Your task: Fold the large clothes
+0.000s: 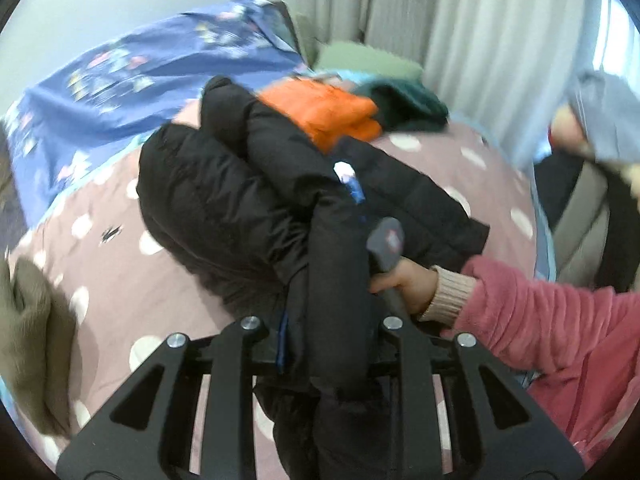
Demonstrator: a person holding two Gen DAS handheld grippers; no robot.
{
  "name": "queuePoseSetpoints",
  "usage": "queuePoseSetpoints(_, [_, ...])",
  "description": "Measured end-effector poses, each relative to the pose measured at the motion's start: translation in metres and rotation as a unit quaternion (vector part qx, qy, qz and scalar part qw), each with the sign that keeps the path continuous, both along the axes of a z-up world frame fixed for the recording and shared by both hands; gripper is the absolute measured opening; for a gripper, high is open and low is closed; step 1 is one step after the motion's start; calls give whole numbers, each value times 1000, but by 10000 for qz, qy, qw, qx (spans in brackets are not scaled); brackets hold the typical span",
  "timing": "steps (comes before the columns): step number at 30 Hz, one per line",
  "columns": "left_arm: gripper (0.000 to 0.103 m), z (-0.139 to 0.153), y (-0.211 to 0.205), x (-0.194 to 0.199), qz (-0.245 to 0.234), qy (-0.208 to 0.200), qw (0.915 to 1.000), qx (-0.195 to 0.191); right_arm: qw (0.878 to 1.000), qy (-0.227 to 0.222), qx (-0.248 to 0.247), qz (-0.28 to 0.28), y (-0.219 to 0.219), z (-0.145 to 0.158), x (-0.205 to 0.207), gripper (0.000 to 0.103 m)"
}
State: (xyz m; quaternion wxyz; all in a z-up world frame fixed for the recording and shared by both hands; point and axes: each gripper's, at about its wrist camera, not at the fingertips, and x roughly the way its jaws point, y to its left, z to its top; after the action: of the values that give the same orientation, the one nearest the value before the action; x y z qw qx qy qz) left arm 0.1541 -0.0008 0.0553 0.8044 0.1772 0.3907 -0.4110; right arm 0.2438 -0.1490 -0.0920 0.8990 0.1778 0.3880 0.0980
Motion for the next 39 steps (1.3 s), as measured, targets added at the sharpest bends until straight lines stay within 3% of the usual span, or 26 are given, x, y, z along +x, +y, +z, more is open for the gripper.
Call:
queuePoseSetpoints(2, [24,-5,-15,3,20,90,9999,101,10000,14,-11,-10,0,1,0,61])
queuePoseSetpoints(5, [24,-5,-27,10,363,281,9989,-95,10000,32,48,-41,1,3,2,61])
queuePoseSetpoints(9, [21,2,-14,17,982,355,9913,-800,9994,64,343,-75,-11,12,0,60])
queuePoseSetpoints(12, [21,4,-5,11,1203,274,9872,-1008,9989,235,389,-137,-22,33,-20,57])
queuePoseSetpoints(16, [20,5,3,4,1390,218,9836,-1126,9975,271,609,220,-36,59,-70,40])
queuePoseSetpoints(20, [20,8,1,2,1316,290,9816,-1350,9872,990,1072,647,-27,22,-89,34])
queuePoseSetpoints(23, [20,1,-19,6,1287,375,9834,-1225,9917,644,916,631,-17,4,-78,31])
queuePoseSetpoints(27, [20,-6,-44,7,1233,481,9845,-1150,9923,522,893,685,-17,3,-80,31])
queuePoseSetpoints(31, [20,-1,-59,3,1105,418,9860,-1176,9925,595,938,509,-41,23,-111,30])
queuePoseSetpoints(34, [20,-2,-70,3,1040,425,9873,-1127,9928,230,943,707,-50,44,-149,31])
queuePoseSetpoints(36, [20,-3,-80,5,948,506,9876,-1146,9883,405,1045,1033,-44,38,-156,31])
queuePoseSetpoints(38, [20,-5,-91,5,850,543,9885,-1128,9820,928,1201,1123,-30,7,-146,31])
queuePoseSetpoints(39, [20,-7,-98,6,805,576,9893,-1071,9816,957,1263,1064,-29,-4,-142,29])
